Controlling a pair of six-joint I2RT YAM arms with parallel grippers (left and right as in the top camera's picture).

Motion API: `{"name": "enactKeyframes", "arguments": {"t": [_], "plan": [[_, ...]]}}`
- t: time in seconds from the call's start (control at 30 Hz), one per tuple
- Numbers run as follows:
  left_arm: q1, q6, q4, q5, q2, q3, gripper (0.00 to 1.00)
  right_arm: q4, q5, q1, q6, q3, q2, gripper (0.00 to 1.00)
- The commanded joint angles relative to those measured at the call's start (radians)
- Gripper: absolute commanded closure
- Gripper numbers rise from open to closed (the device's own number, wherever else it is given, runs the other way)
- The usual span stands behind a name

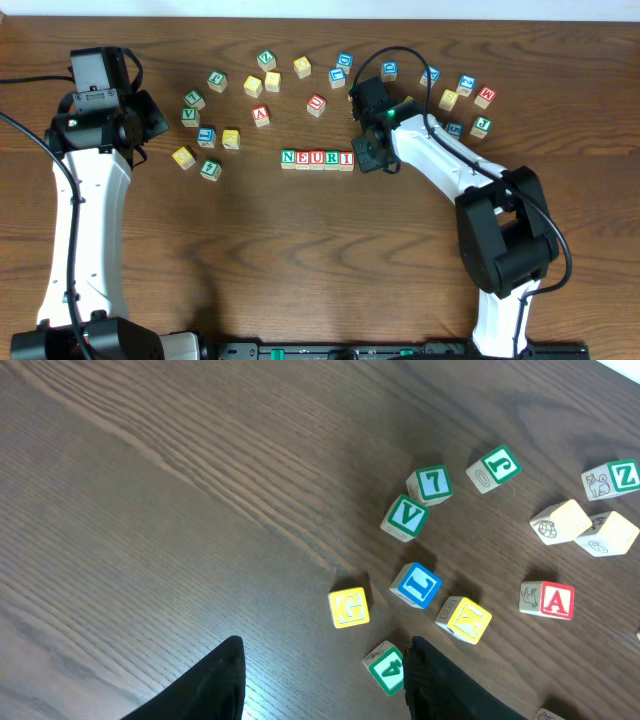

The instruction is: Spell out NEURIPS

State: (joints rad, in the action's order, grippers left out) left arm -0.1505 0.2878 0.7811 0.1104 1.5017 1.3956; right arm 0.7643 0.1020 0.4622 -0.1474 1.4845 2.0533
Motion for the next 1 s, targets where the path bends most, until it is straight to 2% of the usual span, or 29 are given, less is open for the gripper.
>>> {"name": "enactKeyframes", "arguments": {"t": [0.0, 0.17, 0.2, 0.3, 0.4, 0.43, 0.73, 0.97], "plan": [[-0.003, 0.002, -0.001, 0.002, 0.004, 0.013, 0.50, -0.003, 0.028, -0.015, 0.014, 0.028, -0.085, 0.99], [-0.003, 0.002, -0.021, 0.004, 0.018, 0.013, 0.49, 0.003, 0.045, -0.034, 0.042, 0.007, -0.076, 0.99], [-0.003, 0.001, -0.032, 0.007, 0.023, 0.013, 0.41, -0.003, 0.061, -0.034, 0.043, 0.002, -0.076, 0.99], [-0.003, 0.002, -0.052, 0.007, 0.036, 0.013, 0.33, -0.018, 0.105, -0.030, 0.044, -0.001, -0.076, 0.99], [-0.003, 0.002, -0.056, 0.007, 0.048, 0.013, 0.15, -0.023, 0.136, -0.029, 0.044, -0.005, -0.075, 0.99], [-0.003, 0.002, -0.056, 0.006, 0.052, 0.013, 0.02, -0.023, 0.136, -0.028, 0.044, -0.010, -0.074, 0.99], [-0.003, 0.002, -0.053, 0.006, 0.058, 0.013, 0.02, -0.129, 0.183, -0.013, 0.005, -0.124, -0.074, 0.99], [-0.003, 0.002, -0.053, 0.006, 0.058, 0.013, 0.02, -0.166, 0.225, 0.031, -0.016, -0.127, -0.079, 0.99]]}}
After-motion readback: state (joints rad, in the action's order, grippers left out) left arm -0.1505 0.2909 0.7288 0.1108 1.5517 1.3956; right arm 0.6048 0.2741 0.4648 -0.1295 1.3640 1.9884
